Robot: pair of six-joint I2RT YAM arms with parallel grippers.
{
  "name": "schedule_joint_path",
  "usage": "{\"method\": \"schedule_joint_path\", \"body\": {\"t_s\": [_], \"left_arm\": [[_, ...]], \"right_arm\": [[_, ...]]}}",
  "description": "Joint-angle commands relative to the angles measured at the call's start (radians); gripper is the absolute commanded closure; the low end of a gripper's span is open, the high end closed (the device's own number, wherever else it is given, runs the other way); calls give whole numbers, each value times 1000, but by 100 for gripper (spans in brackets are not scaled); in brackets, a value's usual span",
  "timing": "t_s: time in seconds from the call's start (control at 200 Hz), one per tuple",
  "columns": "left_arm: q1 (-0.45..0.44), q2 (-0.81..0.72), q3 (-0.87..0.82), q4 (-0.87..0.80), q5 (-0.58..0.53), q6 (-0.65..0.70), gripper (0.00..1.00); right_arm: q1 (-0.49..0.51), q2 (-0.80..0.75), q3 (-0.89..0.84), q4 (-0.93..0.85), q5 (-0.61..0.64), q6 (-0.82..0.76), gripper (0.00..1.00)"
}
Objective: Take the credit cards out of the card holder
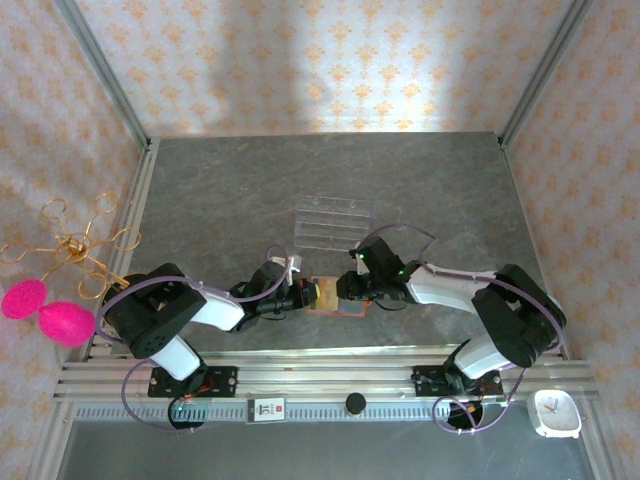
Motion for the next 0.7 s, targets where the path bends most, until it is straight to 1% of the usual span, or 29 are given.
{"method": "schedule_joint_path", "body": {"t_s": [0.0,0.075,0.42,0.596,0.696], "left_arm": [[-2,24,-19,-72,6,0,100],[-3,28,-18,-69,9,0,100],[-9,23,-14,-72,10,6,100],[-11,19,-16,-80,2,3,100],[-10,11,-26,-78,-6,-6,100]], "right_arm": [[-6,-15,-21,40,-33,22,75],[-6,-10,-19,60,-48,24,77],[-1,35,-16,105,-78,42,79],[2,25,-17,95,-47,47,100],[-5,4,-32,81,-21,52,100]]}}
